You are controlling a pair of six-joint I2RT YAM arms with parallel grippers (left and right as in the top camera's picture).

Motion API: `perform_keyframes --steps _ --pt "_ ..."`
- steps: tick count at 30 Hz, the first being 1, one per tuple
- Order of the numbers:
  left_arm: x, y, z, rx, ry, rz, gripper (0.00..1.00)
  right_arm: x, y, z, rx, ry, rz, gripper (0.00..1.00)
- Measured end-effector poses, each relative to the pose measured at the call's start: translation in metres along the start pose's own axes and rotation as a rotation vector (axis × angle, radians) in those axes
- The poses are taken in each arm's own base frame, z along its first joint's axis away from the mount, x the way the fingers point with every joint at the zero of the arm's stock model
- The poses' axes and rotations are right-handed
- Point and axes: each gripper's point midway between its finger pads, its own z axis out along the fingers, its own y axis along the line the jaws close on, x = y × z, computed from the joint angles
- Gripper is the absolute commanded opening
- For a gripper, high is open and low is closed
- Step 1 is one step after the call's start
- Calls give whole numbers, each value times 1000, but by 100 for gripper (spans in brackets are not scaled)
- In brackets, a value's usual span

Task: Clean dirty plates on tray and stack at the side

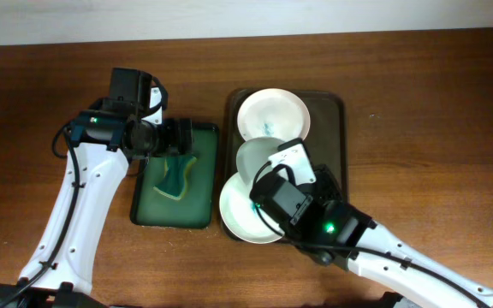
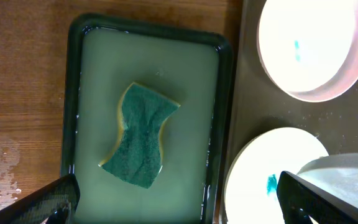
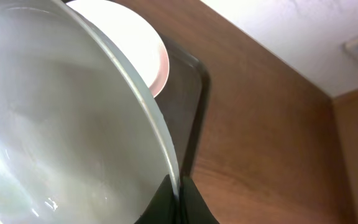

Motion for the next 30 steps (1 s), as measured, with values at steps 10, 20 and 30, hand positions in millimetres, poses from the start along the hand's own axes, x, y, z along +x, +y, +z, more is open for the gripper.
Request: perform_keyframes --steps 10,20,30 --pt "0 0 0 2 2 0 99 98 -146 97 -213 431 882 4" --pt "0 -1 0 3 1 0 99 212 -145 162 -343 757 1189 4" --pt "0 -1 0 3 1 0 99 252 -200 169 -13 760 1363 61"
